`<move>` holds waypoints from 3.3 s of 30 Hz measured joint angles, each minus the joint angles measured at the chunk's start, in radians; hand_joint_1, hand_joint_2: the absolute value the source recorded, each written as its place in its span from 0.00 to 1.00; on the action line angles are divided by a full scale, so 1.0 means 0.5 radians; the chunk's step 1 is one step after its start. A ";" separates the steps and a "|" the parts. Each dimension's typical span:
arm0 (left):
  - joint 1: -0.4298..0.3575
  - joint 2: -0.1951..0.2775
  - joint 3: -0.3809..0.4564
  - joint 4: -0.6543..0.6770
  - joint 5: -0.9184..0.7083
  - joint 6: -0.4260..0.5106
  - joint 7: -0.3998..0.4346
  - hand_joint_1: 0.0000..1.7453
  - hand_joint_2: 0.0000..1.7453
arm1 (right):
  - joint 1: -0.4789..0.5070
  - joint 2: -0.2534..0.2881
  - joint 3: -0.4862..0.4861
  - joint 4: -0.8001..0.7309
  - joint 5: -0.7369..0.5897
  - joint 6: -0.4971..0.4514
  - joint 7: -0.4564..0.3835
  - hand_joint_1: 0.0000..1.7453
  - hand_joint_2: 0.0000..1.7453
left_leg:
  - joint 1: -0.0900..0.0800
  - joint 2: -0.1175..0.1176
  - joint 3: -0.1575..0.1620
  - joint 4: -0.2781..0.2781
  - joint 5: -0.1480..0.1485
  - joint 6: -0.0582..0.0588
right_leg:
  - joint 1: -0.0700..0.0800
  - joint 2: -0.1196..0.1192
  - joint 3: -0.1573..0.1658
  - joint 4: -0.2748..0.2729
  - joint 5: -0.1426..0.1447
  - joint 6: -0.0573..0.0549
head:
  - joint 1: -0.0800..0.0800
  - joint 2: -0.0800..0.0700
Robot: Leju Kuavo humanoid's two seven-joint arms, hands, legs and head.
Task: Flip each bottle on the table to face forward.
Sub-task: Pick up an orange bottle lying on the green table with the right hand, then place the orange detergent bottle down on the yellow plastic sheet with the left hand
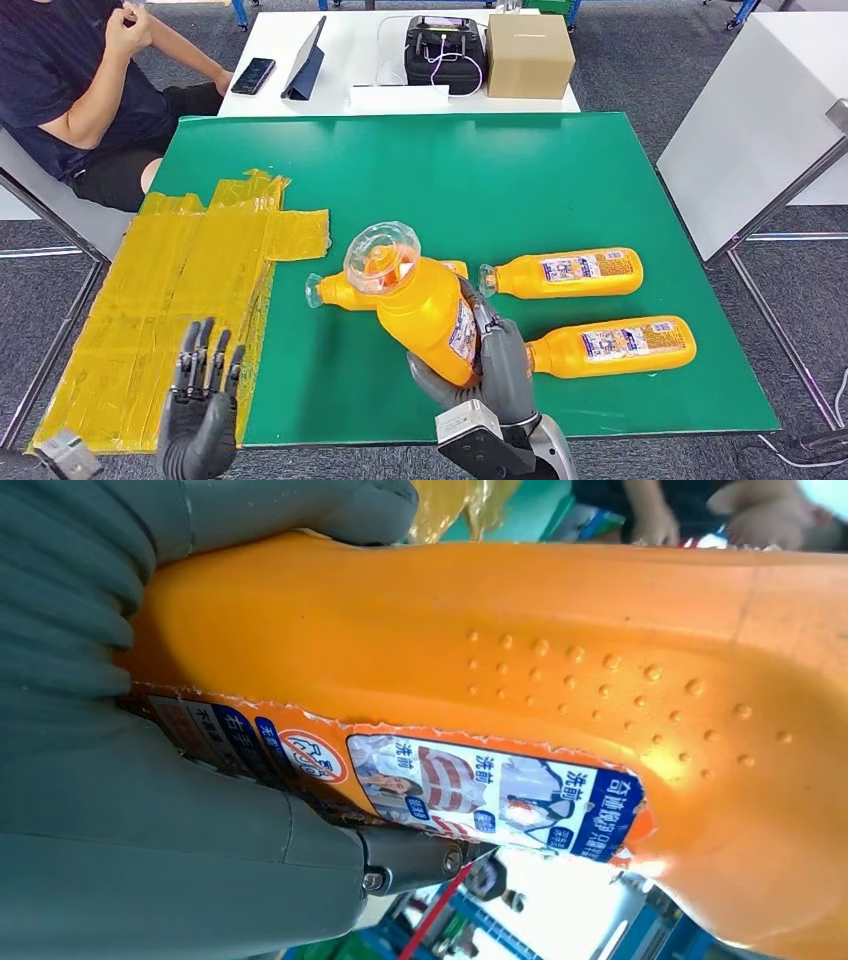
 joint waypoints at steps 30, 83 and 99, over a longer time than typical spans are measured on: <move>-0.008 0.430 -0.580 0.094 -0.011 -0.043 -0.340 0.00 1.00 | -0.223 -0.022 0.375 0.383 0.149 0.598 0.134 1.00 1.00 | 0.001 -0.001 -0.002 0.000 0.000 0.000 | 0.001 0.000 -0.001 0.000 0.000 0.000 | 0.000 0.000; 0.074 0.217 -0.367 -0.056 -0.612 0.203 -0.425 1.00 1.00 | -0.053 -0.175 0.444 0.109 0.407 0.273 0.209 0.00 0.00 | 0.000 0.000 -0.003 0.000 -0.001 0.000 | 0.000 0.000 -0.004 0.000 0.000 0.000 | 0.000 0.000; -0.019 0.022 -0.081 -0.337 -2.372 1.421 -0.528 1.00 1.00 | 0.173 -0.324 0.351 -0.299 0.455 0.051 0.288 0.00 0.00 | 0.000 -0.001 -0.003 0.000 -0.001 0.000 | 0.000 0.000 -0.004 0.000 0.000 0.000 | 0.001 0.000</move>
